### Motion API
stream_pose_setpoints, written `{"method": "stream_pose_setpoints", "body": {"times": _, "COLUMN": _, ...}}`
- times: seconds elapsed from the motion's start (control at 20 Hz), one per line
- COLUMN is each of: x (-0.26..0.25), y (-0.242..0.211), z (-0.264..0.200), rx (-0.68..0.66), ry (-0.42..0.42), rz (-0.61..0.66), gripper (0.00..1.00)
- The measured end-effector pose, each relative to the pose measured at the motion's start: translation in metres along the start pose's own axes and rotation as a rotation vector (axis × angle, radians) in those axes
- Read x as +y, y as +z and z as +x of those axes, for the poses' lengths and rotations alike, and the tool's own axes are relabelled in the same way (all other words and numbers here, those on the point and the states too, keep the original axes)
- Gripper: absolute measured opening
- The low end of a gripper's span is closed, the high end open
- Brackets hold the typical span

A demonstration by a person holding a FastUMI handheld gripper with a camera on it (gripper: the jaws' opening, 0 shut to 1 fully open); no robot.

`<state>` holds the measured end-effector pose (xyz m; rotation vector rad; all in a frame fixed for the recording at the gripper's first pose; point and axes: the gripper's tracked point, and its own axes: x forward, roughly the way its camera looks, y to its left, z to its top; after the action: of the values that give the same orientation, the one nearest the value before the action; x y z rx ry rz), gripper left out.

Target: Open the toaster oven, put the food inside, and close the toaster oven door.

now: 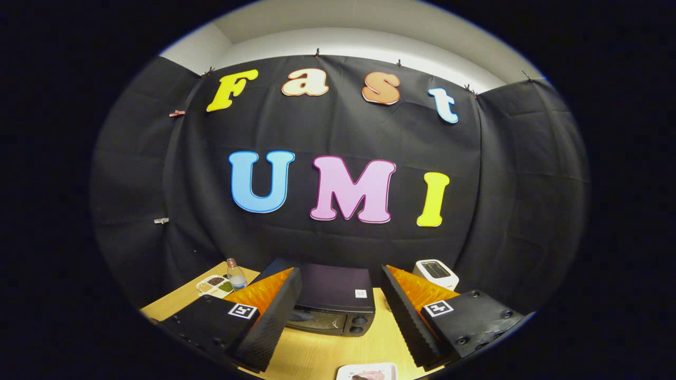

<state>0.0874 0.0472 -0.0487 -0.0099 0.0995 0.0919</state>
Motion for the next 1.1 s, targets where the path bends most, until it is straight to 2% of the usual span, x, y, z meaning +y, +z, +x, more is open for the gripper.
{"method": "stream_pose_setpoints", "body": {"times": 0.6, "x": 0.090, "y": -0.108, "z": 0.091, "rx": 0.201, "ry": 0.076, "rz": 0.060, "gripper": 0.98}}
{"method": "stream_pose_setpoints", "body": {"times": 0.9, "x": 0.101, "y": -0.169, "z": 0.119, "rx": 0.328, "ry": 0.023, "rz": 0.097, "gripper": 0.99}}
{"method": "stream_pose_setpoints", "body": {"times": 1.1, "x": 0.101, "y": -0.195, "z": 0.132, "rx": 0.393, "ry": -0.024, "rz": 0.110, "gripper": 0.98}}
